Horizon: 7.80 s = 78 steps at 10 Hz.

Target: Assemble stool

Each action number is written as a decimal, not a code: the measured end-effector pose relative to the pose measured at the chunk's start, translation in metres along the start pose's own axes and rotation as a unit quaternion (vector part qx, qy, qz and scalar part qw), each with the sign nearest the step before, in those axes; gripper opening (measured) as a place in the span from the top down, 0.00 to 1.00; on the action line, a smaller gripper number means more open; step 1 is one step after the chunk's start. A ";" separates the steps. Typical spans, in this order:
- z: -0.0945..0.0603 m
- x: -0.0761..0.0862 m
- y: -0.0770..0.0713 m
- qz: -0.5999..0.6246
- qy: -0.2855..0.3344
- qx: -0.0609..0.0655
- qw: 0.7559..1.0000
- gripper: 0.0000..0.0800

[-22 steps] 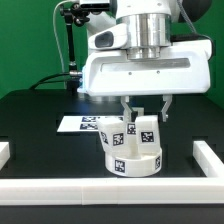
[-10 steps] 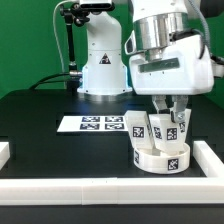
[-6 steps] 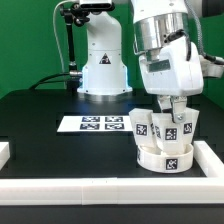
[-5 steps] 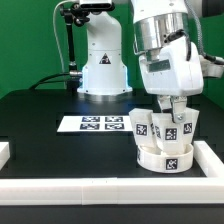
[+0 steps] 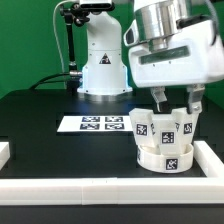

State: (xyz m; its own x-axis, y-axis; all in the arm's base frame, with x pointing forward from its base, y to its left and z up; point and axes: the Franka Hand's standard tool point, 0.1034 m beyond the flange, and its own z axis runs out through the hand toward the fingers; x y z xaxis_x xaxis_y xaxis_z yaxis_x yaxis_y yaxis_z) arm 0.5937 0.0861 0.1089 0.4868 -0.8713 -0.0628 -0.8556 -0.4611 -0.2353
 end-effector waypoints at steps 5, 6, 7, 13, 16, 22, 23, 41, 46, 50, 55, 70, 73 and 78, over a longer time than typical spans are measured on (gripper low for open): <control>0.001 0.003 -0.001 -0.217 0.005 -0.012 0.976 0.19; 0.000 0.004 -0.003 -0.295 0.011 -0.022 0.955 0.19; -0.002 0.004 -0.006 -0.355 0.013 -0.033 0.934 0.19; -0.002 0.002 -0.010 -0.564 0.013 -0.052 0.824 0.19; -0.001 0.005 -0.009 -0.713 0.009 -0.070 0.697 0.19; 0.008 -0.001 0.003 -0.866 -0.042 -0.122 0.482 0.19; 0.007 0.001 0.003 -0.878 -0.045 -0.121 0.461 0.19; 0.018 0.007 0.015 -0.885 -0.059 -0.140 0.440 0.58; 0.018 0.005 0.016 -0.753 -0.038 -0.139 0.642 0.58; 0.019 0.002 0.014 -0.649 -0.014 -0.137 0.748 0.58; 0.020 -0.001 0.013 -0.532 0.000 -0.130 0.837 0.58; 0.024 -0.022 0.006 0.082 0.022 -0.081 0.993 0.58; 0.025 -0.027 0.004 0.172 0.018 -0.075 0.982 0.58; 0.026 -0.031 0.002 0.366 0.006 -0.055 0.929 0.58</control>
Offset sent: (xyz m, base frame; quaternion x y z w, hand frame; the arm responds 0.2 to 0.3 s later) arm 0.0000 0.0000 0.0000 0.0000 0.0000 -0.1938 0.9810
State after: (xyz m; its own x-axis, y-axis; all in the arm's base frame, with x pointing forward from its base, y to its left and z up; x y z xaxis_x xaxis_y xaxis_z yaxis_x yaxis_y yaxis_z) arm 0.5811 0.1166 0.0846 -0.2344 -0.9596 -0.1557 -0.9697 0.2421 -0.0324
